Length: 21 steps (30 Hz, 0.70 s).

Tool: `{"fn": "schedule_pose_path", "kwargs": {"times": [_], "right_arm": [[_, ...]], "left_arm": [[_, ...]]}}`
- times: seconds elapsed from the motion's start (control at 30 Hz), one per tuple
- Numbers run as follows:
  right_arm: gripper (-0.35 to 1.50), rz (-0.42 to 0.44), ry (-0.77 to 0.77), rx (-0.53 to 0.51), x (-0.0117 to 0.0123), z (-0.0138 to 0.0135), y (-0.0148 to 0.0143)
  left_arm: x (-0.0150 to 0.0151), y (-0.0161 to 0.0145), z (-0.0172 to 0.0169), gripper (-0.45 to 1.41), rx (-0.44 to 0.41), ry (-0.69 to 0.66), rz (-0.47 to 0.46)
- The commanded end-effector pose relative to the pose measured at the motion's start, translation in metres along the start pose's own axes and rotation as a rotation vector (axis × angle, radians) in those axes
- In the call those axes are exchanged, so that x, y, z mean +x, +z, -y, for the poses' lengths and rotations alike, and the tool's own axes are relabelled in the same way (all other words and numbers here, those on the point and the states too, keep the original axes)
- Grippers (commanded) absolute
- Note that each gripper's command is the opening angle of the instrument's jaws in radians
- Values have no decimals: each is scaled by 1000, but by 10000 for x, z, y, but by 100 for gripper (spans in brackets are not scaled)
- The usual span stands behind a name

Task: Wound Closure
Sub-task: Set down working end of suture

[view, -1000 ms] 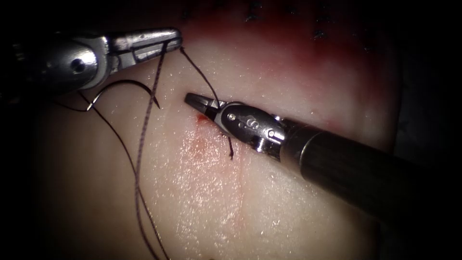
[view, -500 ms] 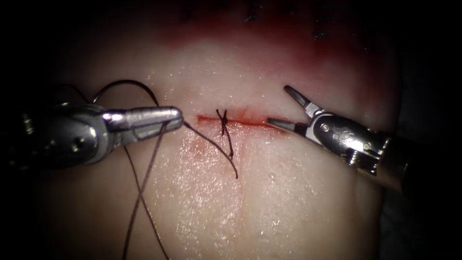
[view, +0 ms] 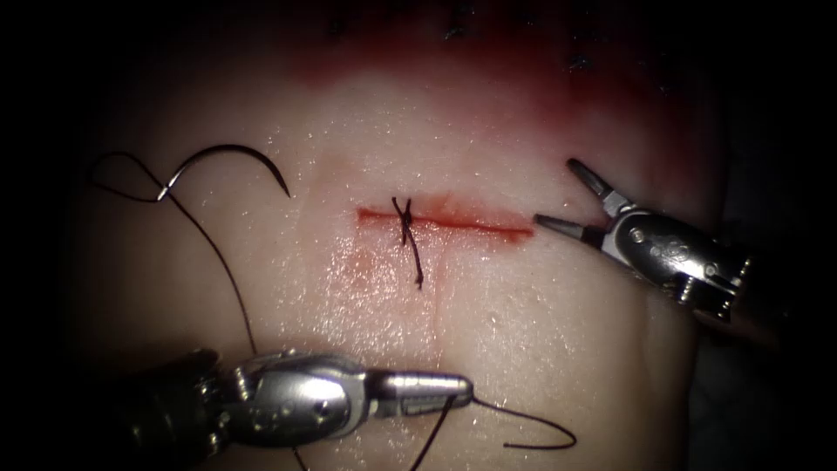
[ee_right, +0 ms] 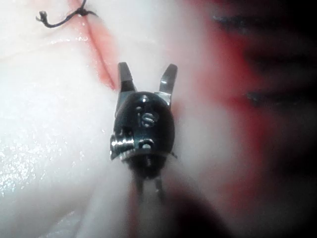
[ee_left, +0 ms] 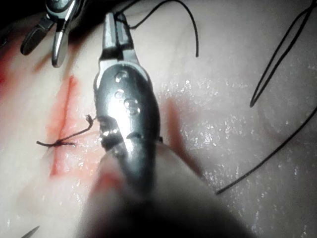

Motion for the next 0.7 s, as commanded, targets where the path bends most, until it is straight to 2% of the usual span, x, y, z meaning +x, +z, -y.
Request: {"fn": "schedule_pose_path", "kwargs": {"times": [0.03,0.07,0.1,0.13,0.17,0.2,0.27,0.43,0.6,0.7], "right_arm": [[128,-2,0,1,-2,3,8],[130,-2,0,1,-2,3,8],[130,-2,0,1,-2,3,8],[130,-2,0,1,-2,4,8],[130,-2,-1,1,-2,4,8],[130,-3,-1,1,-2,5,8],[130,-3,-2,0,-3,6,7],[130,-7,1,1,-4,9,6],[130,-9,2,-1,-4,10,5],[130,-11,2,1,-4,10,4]], "left_arm": [[-21,3,1,-6,-4,-36,30],[-32,1,1,22,-5,-77,46],[-32,1,1,22,-5,-77,46],[-43,-3,3,50,0,-123,66],[-66,-11,7,69,17,-162,107],[-75,-14,10,73,25,-175,122],[-92,-23,14,76,50,-198,168],[-134,-57,15,77,16,-192,291],[-156,-84,7,72,0,-165,332],[-157,-96,2,69,-2,-161,339]]}}
